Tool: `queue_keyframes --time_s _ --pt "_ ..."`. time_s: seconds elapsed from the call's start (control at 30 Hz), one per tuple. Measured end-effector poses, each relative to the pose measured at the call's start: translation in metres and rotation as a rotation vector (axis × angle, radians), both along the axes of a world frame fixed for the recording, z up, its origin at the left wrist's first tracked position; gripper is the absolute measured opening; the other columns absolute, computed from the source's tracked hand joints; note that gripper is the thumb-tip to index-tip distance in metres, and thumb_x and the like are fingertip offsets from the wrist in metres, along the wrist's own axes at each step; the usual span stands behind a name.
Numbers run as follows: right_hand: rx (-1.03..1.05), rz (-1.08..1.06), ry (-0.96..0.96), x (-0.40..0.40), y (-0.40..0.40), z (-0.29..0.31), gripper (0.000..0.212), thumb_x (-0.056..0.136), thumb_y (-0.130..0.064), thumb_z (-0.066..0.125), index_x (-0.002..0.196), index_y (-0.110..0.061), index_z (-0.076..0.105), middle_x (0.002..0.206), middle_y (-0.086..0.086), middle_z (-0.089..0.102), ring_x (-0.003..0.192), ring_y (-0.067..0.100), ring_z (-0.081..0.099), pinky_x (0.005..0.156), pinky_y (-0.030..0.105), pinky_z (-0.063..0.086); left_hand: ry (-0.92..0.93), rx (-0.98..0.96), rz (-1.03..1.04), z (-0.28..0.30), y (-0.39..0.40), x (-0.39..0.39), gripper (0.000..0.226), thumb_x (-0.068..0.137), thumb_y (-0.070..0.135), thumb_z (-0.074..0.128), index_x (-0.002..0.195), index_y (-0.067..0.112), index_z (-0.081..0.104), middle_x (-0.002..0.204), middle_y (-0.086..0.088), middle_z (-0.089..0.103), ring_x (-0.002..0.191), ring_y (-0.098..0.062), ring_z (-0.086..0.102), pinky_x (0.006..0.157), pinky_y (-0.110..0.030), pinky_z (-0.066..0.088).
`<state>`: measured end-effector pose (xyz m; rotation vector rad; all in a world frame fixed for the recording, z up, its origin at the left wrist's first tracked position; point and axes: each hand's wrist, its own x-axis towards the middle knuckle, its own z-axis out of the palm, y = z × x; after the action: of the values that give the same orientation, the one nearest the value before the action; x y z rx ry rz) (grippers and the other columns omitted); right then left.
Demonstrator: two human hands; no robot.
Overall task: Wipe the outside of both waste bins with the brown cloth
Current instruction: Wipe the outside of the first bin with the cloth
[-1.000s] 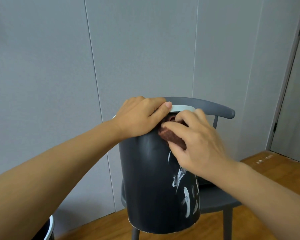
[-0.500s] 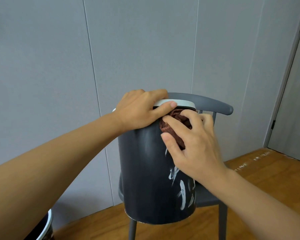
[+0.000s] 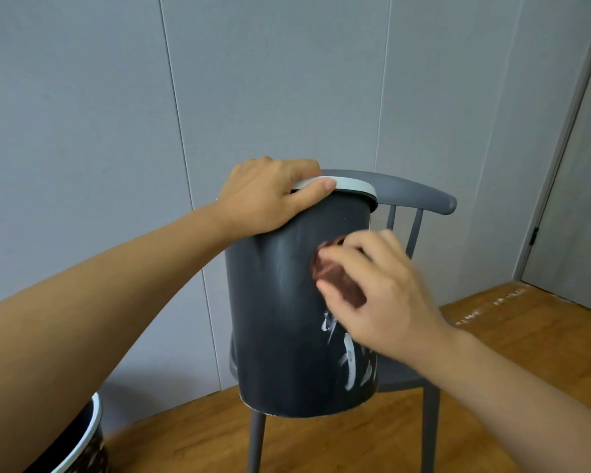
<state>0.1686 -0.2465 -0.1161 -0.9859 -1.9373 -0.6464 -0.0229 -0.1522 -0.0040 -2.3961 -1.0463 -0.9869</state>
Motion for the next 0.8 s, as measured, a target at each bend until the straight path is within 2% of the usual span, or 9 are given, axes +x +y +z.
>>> queue_keyframes --time_s 0.07,0.13,0.23,0.33,0.43,0.53,0.6,0.7,0.8 --pt "-0.044 0.069 -0.193 0.001 -0.011 -0.014 0.036 0.094 -0.038 0.069 0.121 -0.015 0.072 0.113 0.005 0.063 0.100 0.025 0.057 0.067 0.037 0.057 -0.015 -0.009 0.003 0.000 0.002 -0.004 0.048 0.096 0.069 0.034 0.095 0.030 0.062 0.068 0.007 0.059 0.069 -0.021 0.055 0.063 -0.034 0.041" --pt "-0.038 0.091 -0.279 0.006 -0.011 -0.011 0.033 0.094 -0.038 0.068 0.119 -0.017 0.072 0.112 0.003 0.064 0.099 0.022 0.057 0.063 0.035 0.057 -0.028 -0.003 -0.003 0.000 0.003 -0.006 0.049 0.094 0.070 0.033 0.095 0.031 0.063 0.069 0.007 0.060 0.070 -0.020 0.056 0.064 -0.034 0.042" --pt "0.036 0.002 -0.030 0.006 0.010 0.010 0.030 0.095 -0.038 0.065 0.116 -0.017 0.074 0.105 0.002 0.064 0.093 0.026 0.055 0.066 0.041 0.055 -0.051 -0.012 -0.025 -0.001 0.005 -0.007 0.045 0.094 0.070 0.034 0.093 0.034 0.062 0.068 0.010 0.059 0.070 -0.020 0.054 0.064 -0.033 0.040" --pt "0.049 -0.088 0.214 0.001 0.024 0.018 0.038 0.094 -0.041 0.063 0.123 -0.017 0.073 0.113 0.001 0.064 0.099 0.029 0.056 0.077 0.041 0.054 -0.049 -0.014 -0.031 0.000 0.008 -0.008 0.042 0.095 0.068 0.037 0.093 0.034 0.062 0.068 0.010 0.059 0.069 -0.018 0.054 0.063 -0.032 0.038" --pt "-0.015 -0.046 0.044 -0.003 0.009 -0.008 0.050 0.093 -0.036 0.066 0.137 -0.013 0.064 0.128 0.006 0.059 0.111 0.029 0.052 0.080 0.041 0.058 -0.065 -0.035 -0.028 0.000 0.012 -0.012 0.044 0.094 0.070 0.036 0.091 0.035 0.061 0.069 0.009 0.061 0.070 -0.018 0.056 0.066 -0.034 0.044" --pt "-0.016 0.044 -0.235 0.008 -0.006 -0.026 0.053 0.090 -0.035 0.070 0.139 -0.015 0.062 0.132 0.007 0.061 0.116 0.027 0.053 0.080 0.036 0.061 -0.063 -0.042 -0.020 -0.001 0.013 -0.013 0.047 0.093 0.071 0.034 0.091 0.034 0.062 0.070 0.008 0.062 0.070 -0.019 0.057 0.069 -0.037 0.048" --pt "0.001 0.061 -0.327 0.016 0.000 -0.018 0.051 0.090 -0.035 0.071 0.137 -0.016 0.062 0.130 0.006 0.062 0.114 0.027 0.054 0.078 0.036 0.062 -0.065 -0.033 -0.025 -0.001 0.013 -0.011 0.048 0.093 0.071 0.034 0.092 0.033 0.063 0.070 0.007 0.063 0.070 -0.019 0.057 0.069 -0.038 0.050" --pt "0.048 0.038 -0.096 0.015 0.021 0.012 0.041 0.093 -0.028 0.068 0.131 -0.014 0.067 0.120 0.005 0.062 0.102 0.030 0.054 0.073 0.047 0.057 -0.078 -0.025 -0.044 0.000 0.012 -0.009 0.047 0.094 0.068 0.037 0.092 0.030 0.065 0.071 0.007 0.063 0.069 -0.018 0.057 0.067 -0.036 0.049" --pt "0.032 -0.030 0.167 0.011 0.039 0.038 0.038 0.094 -0.035 0.059 0.128 -0.019 0.070 0.116 -0.001 0.062 0.099 0.028 0.050 0.078 0.047 0.054 -0.073 -0.002 -0.078 -0.001 0.010 -0.008 0.046 0.096 0.064 0.041 0.089 0.026 0.066 0.066 0.004 0.060 0.063 -0.016 0.055 0.063 -0.035 0.046"
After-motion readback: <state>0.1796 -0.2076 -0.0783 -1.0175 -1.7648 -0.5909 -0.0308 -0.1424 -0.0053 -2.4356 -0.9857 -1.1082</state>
